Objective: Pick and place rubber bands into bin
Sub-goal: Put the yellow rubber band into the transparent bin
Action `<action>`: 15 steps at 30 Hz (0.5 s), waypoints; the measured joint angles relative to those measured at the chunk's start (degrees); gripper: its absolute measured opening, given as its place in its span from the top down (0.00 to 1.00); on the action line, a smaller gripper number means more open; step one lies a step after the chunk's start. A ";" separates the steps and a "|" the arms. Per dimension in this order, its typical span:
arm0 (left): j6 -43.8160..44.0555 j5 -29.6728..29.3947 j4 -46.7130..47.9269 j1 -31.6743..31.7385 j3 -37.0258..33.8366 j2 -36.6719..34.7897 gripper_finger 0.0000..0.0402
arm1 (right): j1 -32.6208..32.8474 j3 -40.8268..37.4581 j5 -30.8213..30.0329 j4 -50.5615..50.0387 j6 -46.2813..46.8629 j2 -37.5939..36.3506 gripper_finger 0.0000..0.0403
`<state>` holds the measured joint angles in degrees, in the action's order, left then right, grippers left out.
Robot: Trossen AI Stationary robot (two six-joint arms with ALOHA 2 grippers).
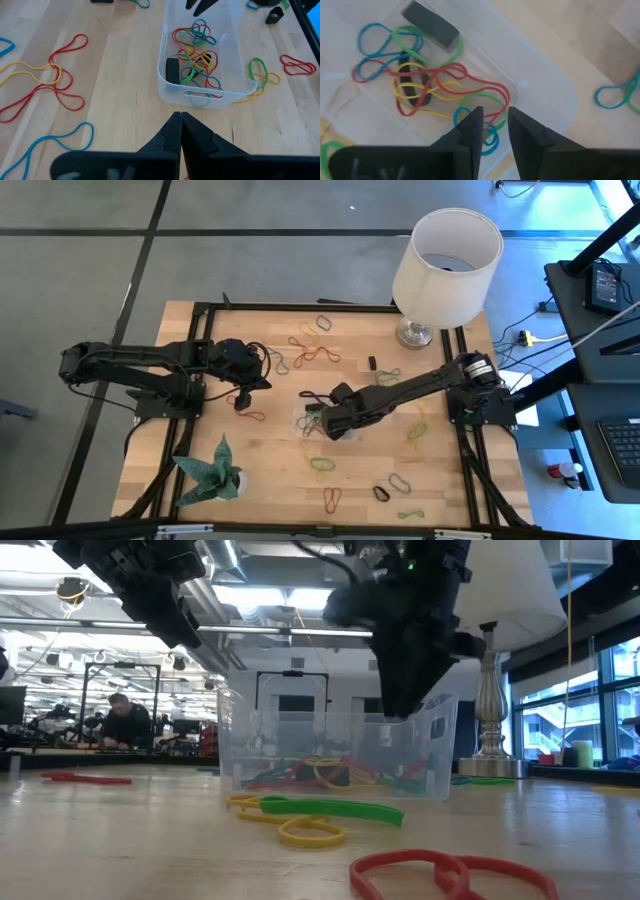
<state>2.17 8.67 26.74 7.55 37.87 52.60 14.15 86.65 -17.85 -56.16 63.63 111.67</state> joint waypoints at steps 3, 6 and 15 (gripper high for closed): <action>0.00 -0.20 0.00 0.00 0.00 0.00 0.99 | 0.00 0.08 0.00 1.58 -3.86 -2.84 0.78; 0.00 -0.83 -0.07 0.00 0.00 0.00 0.99 | 0.24 0.20 -0.04 1.30 -7.58 -6.45 0.82; 0.07 -3.67 -0.44 0.00 0.00 0.00 0.98 | 0.78 0.17 -0.04 -4.85 -14.33 -13.44 0.98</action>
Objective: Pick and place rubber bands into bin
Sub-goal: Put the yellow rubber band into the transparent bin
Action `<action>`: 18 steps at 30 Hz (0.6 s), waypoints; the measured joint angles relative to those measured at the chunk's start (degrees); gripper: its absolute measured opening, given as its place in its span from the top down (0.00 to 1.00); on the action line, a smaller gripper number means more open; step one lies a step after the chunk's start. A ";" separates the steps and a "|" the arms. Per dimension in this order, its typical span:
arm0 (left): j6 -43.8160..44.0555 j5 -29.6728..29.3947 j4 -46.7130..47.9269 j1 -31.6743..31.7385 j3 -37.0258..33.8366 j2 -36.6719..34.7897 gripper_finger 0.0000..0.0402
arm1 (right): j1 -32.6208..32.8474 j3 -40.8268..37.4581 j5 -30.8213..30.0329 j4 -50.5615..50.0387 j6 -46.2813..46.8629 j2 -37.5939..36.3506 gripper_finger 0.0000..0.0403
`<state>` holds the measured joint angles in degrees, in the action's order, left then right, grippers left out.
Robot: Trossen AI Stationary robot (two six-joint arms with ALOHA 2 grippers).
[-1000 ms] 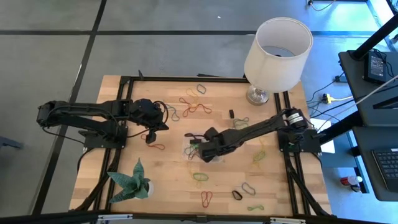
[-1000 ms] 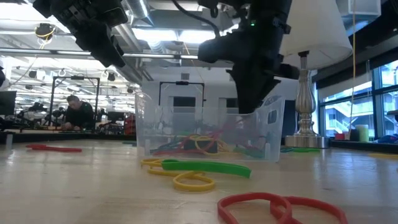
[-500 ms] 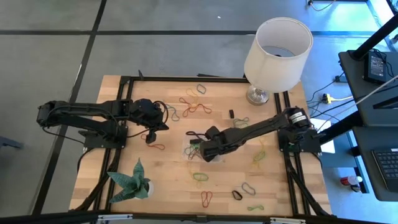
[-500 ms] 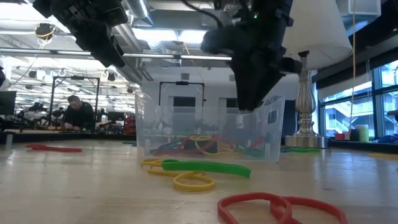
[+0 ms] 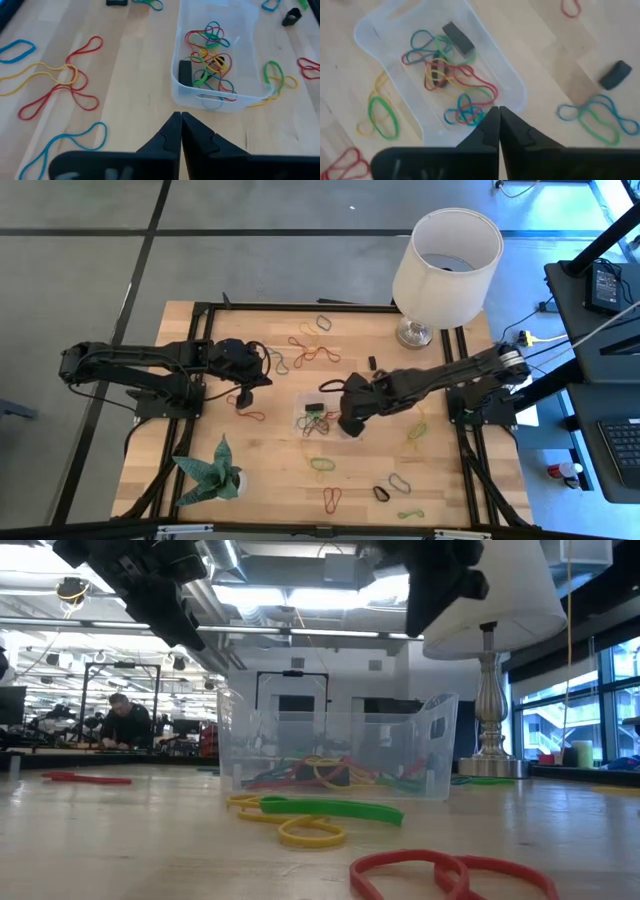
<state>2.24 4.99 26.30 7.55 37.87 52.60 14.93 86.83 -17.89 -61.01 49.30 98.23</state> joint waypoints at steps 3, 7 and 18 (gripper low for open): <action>0.00 -0.07 -0.26 0.00 0.00 0.00 0.96 | 0.82 -1.45 -0.04 -1.17 -0.30 -2.00 0.98; 1.82 -0.15 -2.46 -0.53 0.00 0.00 0.91 | 2.79 -12.37 0.06 5.80 1.91 -8.71 0.99; 5.57 -12.35 -2.94 -11.63 7.03 4.96 0.84 | 7.91 -44.00 0.51 22.87 10.64 -33.60 0.99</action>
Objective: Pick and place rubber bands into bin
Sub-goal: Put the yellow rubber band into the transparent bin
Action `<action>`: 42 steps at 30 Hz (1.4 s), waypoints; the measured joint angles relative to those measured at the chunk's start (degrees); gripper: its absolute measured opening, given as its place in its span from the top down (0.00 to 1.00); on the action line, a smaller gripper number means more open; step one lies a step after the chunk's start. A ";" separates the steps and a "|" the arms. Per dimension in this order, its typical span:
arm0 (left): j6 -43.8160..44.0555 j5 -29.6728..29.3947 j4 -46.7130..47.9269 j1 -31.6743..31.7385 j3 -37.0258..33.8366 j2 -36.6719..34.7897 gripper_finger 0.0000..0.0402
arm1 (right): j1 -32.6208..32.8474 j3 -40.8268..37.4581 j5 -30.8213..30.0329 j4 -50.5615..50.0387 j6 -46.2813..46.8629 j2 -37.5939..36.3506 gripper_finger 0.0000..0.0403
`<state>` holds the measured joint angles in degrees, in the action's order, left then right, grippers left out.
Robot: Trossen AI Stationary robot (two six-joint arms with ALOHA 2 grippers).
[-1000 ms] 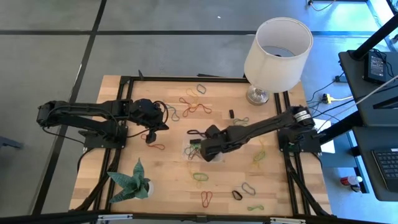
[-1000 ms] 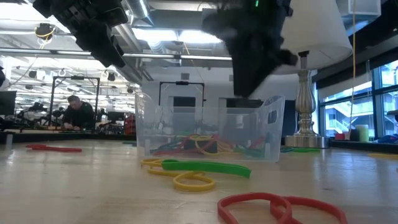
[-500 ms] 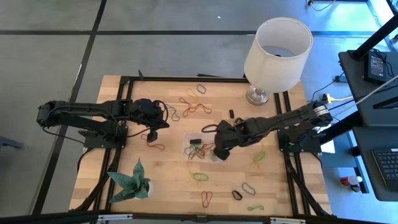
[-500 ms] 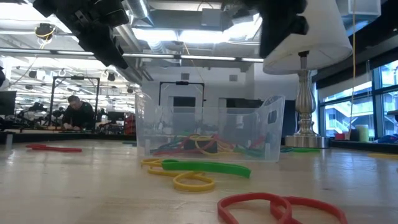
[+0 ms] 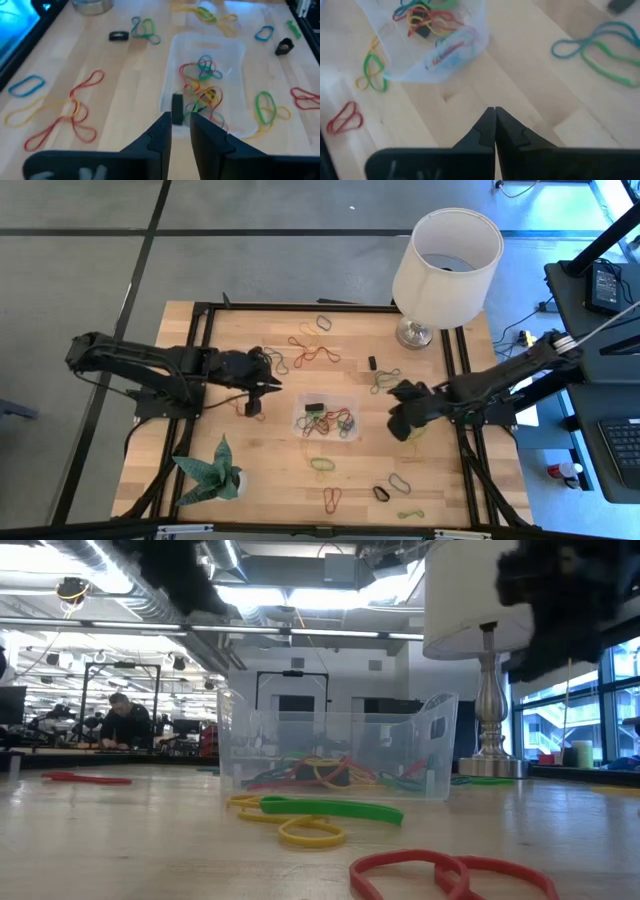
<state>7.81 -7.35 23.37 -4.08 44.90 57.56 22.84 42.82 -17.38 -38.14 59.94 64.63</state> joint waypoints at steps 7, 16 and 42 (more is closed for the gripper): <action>-0.37 -5.81 6.03 -10.55 11.13 12.87 0.84 | 0.38 -6.70 3.70 0.55 -5.07 -11.47 0.98; -5.63 -6.47 6.91 -18.88 22.18 30.64 0.84 | 0.38 -8.74 4.01 -0.37 -13.59 -17.78 0.98; -5.39 -1.79 1.75 -22.57 26.50 54.06 0.80 | 0.38 -8.71 4.12 -1.19 -16.90 -18.29 0.98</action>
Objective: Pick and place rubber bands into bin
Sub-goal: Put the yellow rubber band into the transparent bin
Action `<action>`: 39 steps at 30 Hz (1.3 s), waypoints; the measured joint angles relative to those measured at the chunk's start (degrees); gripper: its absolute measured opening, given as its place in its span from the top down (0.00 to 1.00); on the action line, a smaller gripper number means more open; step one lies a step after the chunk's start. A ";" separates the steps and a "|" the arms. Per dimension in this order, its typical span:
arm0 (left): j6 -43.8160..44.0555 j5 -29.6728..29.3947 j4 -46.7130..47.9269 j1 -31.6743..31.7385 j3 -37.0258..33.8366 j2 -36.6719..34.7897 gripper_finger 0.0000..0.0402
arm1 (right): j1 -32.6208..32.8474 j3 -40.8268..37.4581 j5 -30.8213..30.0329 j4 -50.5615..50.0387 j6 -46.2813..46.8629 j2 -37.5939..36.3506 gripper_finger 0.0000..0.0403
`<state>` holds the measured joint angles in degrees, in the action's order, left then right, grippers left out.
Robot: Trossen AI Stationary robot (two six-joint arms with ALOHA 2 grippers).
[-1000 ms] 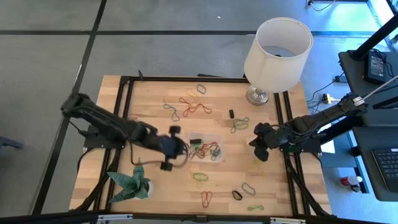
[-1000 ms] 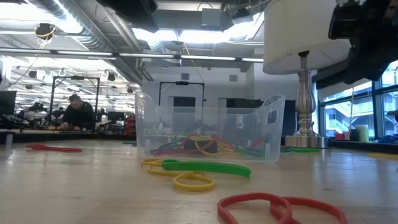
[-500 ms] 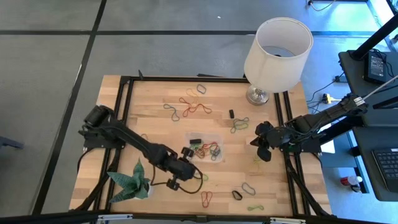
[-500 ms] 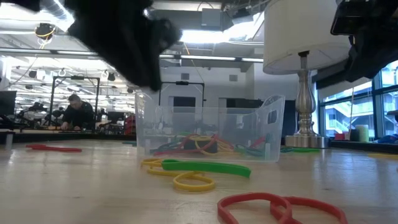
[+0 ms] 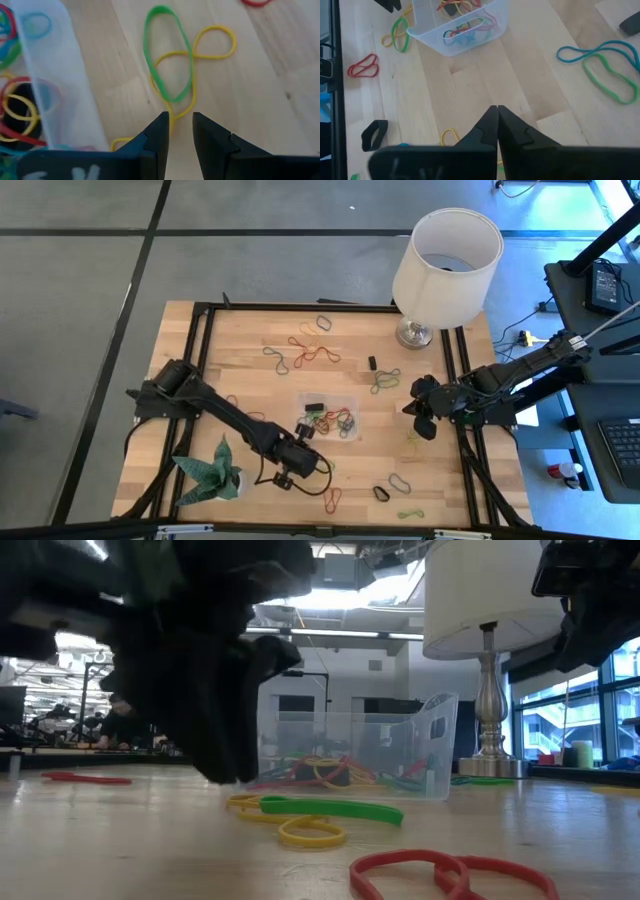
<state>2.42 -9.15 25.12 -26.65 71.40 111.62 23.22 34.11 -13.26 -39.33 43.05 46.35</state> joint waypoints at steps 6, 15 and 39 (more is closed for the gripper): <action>1.32 -0.09 -0.16 0.00 -0.07 2.02 0.80 | 0.00 -0.02 -0.01 0.02 0.00 0.00 0.98; 3.83 -0.24 -0.17 -0.07 0.05 2.34 0.96 | 0.00 -0.02 -0.02 0.02 -0.36 0.00 0.98; 2.33 -3.76 18.03 -0.42 13.95 -4.19 1.00 | 0.00 0.00 -0.15 0.05 -3.11 0.02 0.98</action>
<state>4.75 -12.91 43.15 -27.07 85.34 107.44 23.22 34.11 -13.41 -39.28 39.93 46.37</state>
